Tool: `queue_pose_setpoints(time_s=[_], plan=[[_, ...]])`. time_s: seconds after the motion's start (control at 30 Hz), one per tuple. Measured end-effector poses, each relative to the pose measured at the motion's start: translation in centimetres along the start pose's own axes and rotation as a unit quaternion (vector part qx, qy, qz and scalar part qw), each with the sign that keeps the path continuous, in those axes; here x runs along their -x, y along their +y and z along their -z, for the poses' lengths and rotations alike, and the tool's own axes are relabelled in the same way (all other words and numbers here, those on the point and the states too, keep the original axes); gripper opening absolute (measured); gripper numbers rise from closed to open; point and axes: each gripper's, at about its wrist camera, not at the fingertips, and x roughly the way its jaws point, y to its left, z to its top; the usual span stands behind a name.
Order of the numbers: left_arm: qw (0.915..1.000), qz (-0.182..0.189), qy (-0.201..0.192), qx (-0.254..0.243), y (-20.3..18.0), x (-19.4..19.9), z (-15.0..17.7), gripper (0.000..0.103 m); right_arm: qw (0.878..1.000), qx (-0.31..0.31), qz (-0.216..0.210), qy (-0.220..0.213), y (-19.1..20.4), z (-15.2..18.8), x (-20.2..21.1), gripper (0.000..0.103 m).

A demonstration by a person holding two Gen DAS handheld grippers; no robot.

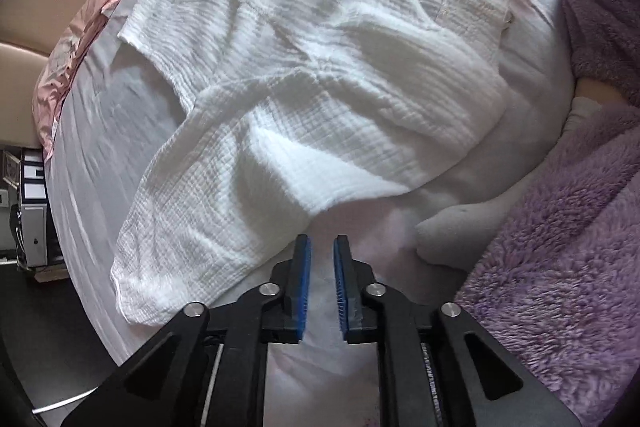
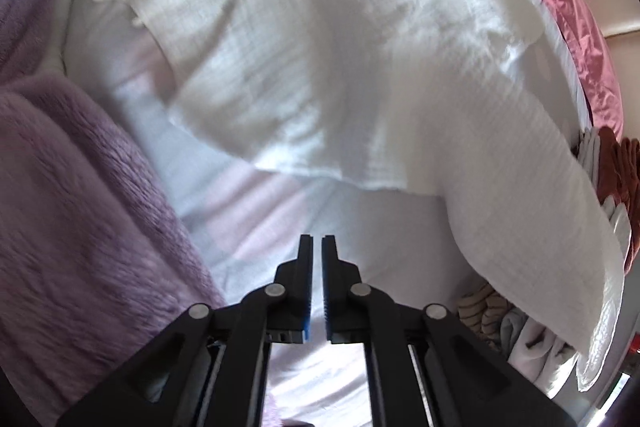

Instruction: Fold clothes

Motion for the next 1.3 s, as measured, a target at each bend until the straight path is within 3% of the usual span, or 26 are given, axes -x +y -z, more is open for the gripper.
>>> queue_pose_setpoints(time_s=[0.03,0.07,0.2,0.3,0.43,0.67,0.8,0.87,1.0,1.3], plan=[[0.9999,0.004,-0.005,-0.013,-0.8,0.3,-0.6,0.035,1.000,0.005,-0.005,-0.006,0.1,-0.3,0.5,0.010],[0.9996,0.009,-0.011,-0.025,-1.6,0.6,-1.2,0.038,1.000,0.011,-0.009,-0.011,0.3,-0.6,1.1,0.013],[0.9963,0.032,-0.022,-0.077,-4.0,0.1,-3.2,0.045,0.999,0.045,-0.023,-0.019,1.2,-2.2,2.2,0.024],[0.9917,0.044,-0.018,-0.120,-6.1,-0.8,-4.7,0.056,0.997,0.076,-0.028,-0.010,2.0,-3.3,2.1,0.026],[0.9862,0.057,0.000,-0.156,-7.4,-3.8,-6.1,0.056,0.995,0.092,-0.034,0.002,2.4,-3.9,1.5,0.026],[0.9809,0.090,0.052,-0.165,-8.4,-8.2,-7.9,0.058,0.993,0.105,-0.043,0.025,2.7,-4.3,0.2,0.027],[0.9799,0.103,0.055,-0.162,-8.0,-9.0,-8.4,0.059,0.992,0.110,-0.056,0.026,1.8,-3.7,1.6,0.027],[0.9807,0.111,0.051,-0.153,-7.4,-9.1,-8.6,0.054,0.991,0.112,-0.064,0.025,1.2,-3.2,2.7,0.026],[0.9847,0.095,0.035,-0.142,-6.2,-8.4,-8.9,0.013,0.990,0.116,-0.080,0.022,0.1,-2.2,4.8,0.011],[0.9817,0.106,0.019,-0.157,-5.3,-3.7,-7.1,0.012,0.985,0.124,-0.116,0.017,-2.6,0.0,9.6,0.009]])
